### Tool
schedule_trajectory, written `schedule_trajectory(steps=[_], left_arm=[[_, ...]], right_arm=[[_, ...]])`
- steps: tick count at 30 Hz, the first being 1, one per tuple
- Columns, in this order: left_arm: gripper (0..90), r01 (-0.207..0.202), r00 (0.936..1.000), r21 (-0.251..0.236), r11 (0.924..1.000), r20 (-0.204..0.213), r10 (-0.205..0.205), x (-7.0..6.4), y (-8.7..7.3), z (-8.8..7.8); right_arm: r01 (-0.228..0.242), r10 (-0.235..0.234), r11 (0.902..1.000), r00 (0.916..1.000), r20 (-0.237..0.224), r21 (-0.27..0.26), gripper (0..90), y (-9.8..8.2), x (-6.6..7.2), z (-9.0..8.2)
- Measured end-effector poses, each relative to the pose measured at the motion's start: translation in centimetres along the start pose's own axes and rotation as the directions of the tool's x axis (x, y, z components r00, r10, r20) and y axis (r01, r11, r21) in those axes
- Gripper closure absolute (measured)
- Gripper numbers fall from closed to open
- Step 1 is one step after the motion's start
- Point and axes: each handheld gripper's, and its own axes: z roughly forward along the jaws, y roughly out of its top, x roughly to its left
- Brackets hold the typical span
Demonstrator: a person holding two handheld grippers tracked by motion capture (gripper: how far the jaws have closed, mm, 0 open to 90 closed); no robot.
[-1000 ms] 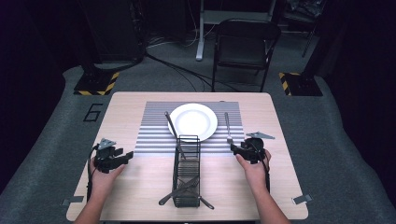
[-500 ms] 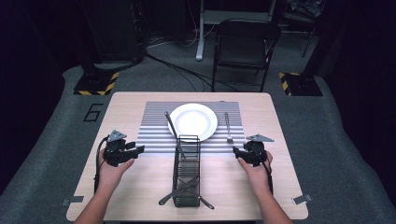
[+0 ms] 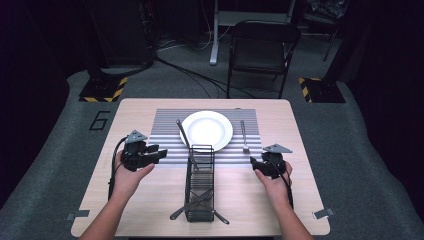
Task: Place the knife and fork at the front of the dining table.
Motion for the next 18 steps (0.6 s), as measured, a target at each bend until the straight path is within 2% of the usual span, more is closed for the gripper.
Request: schedule_trajectory(steps=[10,18], left_arm=[[54.8,-0.048,0.9977,-0.007,0.9988,0.048,0.048,-2.2,2.2,0.1],[56.4,-0.066,0.9946,-0.009,0.9978,0.080,0.066,-3.6,3.1,1.3]], right_arm=[[-0.002,0.002,0.9999,0.9999,-0.012,-0.011,49.9,0.1,-0.2,0.0],[-0.010,0.009,0.9996,0.9998,-0.017,-0.026,51.4,0.1,-0.3,-0.2]])
